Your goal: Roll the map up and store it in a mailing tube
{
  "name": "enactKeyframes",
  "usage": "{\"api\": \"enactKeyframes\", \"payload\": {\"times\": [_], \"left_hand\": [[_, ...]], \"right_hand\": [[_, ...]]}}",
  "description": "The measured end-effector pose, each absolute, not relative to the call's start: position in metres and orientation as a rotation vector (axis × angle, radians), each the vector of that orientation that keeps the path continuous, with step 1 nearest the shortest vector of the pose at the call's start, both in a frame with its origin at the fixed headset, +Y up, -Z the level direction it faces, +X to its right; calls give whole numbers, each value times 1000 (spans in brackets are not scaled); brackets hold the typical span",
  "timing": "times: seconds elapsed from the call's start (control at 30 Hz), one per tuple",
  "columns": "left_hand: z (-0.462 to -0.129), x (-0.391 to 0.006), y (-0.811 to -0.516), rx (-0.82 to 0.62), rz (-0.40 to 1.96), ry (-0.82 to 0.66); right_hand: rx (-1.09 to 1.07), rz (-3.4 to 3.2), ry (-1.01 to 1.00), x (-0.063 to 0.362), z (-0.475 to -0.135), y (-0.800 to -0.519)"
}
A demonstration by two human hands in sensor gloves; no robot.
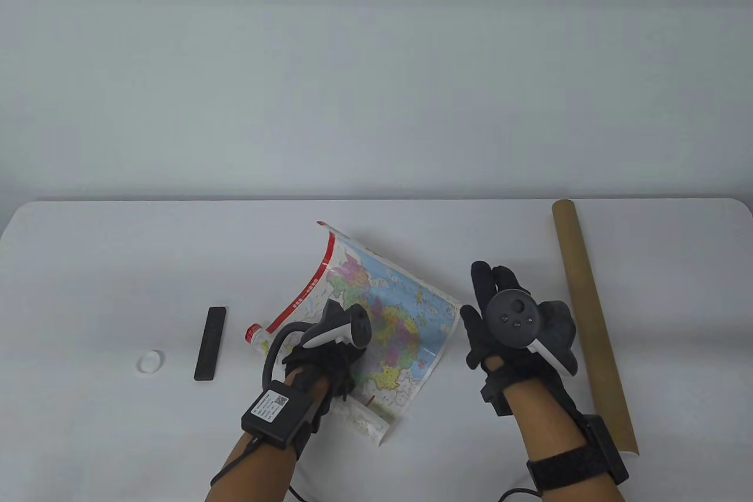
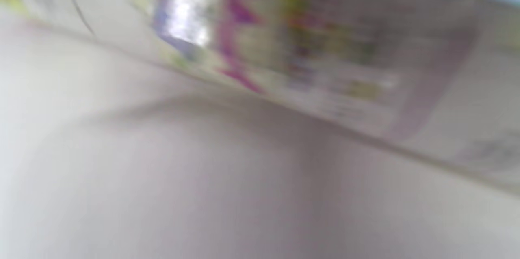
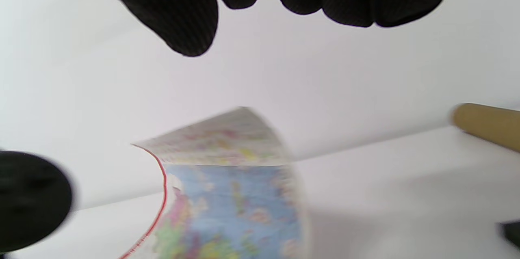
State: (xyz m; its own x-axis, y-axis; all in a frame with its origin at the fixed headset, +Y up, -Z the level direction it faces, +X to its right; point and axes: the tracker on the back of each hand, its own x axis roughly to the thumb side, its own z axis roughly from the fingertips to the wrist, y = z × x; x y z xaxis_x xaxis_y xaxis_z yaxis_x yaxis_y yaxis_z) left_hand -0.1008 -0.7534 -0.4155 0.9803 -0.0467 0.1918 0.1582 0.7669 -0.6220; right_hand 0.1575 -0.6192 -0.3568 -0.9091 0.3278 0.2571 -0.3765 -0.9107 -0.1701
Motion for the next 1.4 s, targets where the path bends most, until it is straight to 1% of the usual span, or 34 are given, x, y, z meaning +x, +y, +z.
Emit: {"api": "enactKeyframes", "payload": {"times": [0.07,0.13,0.17,0.2,0.27,0.3,0.37,0.5,0.7,0.9,1.0,1.13,1.33,1.37,1.4], "left_hand": [[-414,-99,-758,-676,-126,-136],[-414,-100,-758,-688,-130,-138],[-414,-102,-759,-702,-113,-109],[-414,-104,-760,-715,-103,-100],[-416,-107,-763,-750,-38,-107],[-415,-108,-761,-729,-40,-92],[-414,-108,-758,-695,-48,-107],[-412,-111,-758,-695,-29,-113],[-409,-112,-757,-674,-9,-103],[-406,-117,-755,-679,42,-115],[-402,-122,-752,-713,110,-129],[-393,-129,-736,-676,263,-168],[-367,-128,-712,-539,302,-314],[-364,-127,-710,-505,311,-325],[-361,-125,-709,-487,271,-321]], "right_hand": [[458,2681,-309,141,-347,-618],[578,2609,-293,128,-339,-620],[663,2562,-264,118,-335,-624],[701,2538,-233,112,-332,-627],[798,2508,-150,100,-326,-636],[843,2505,-97,93,-323,-643],[894,2531,-41,85,-321,-655],[966,2603,119,74,-323,-685],[973,2685,359,62,-329,-728],[899,2674,483,64,-337,-750],[867,2658,482,68,-341,-753],[804,2659,412,77,-347,-749],[708,2622,325,95,-354,-739],[701,2616,320,98,-355,-738],[689,2600,295,101,-356,-735]]}}
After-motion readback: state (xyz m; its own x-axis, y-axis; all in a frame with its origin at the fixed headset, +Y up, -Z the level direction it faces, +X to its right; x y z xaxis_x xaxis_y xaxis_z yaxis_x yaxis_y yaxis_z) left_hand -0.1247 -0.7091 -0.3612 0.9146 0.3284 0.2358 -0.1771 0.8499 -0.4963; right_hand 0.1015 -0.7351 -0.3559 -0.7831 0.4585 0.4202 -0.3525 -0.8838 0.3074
